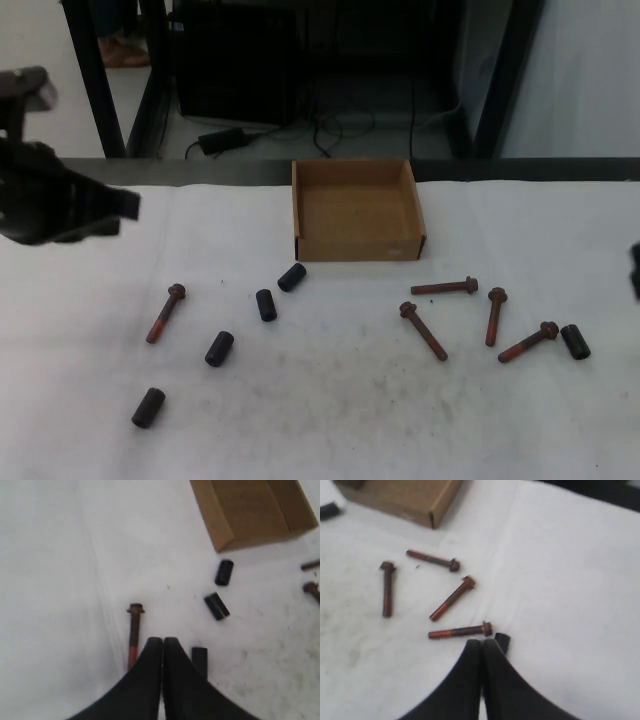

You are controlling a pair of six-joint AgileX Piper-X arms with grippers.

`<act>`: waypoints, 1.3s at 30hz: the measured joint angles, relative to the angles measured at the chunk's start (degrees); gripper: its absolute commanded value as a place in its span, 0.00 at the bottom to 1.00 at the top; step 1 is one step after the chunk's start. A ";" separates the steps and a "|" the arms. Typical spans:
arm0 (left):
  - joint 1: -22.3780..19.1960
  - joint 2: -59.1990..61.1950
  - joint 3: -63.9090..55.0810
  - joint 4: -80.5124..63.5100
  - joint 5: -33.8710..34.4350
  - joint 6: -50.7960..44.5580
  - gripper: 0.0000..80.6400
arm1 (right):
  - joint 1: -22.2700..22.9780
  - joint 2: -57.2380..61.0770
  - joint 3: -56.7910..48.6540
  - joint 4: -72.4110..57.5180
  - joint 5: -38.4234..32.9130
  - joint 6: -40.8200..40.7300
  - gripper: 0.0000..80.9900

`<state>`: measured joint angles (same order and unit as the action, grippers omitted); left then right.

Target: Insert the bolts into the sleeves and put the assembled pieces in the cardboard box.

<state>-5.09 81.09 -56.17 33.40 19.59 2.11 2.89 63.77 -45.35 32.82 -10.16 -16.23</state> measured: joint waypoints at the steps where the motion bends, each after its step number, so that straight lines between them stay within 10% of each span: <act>1: -0.65 0.71 0.00 1.00 0.86 1.22 0.01 | 0.15 1.07 0.43 0.32 -1.87 -2.25 0.01; 22: -9.26 10.14 3.33 4.81 -5.48 17.66 0.01 | 8.89 20.96 0.21 -8.55 7.69 -44.82 0.01; 28: -9.26 10.14 3.33 2.56 -9.12 17.64 0.01 | 11.78 25.09 -9.37 -8.58 7.15 -35.34 0.12; 34: -9.26 10.14 3.33 1.32 -10.01 17.64 0.01 | 14.67 29.65 -20.12 -7.62 -0.09 -21.60 0.74; 39: -9.26 10.14 3.33 2.56 -10.24 17.64 0.01 | 17.72 36.53 -21.76 -7.93 2.60 -14.52 0.57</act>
<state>-14.36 91.24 -52.84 35.96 9.35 19.75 20.61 100.30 -67.11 24.89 -7.56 -30.75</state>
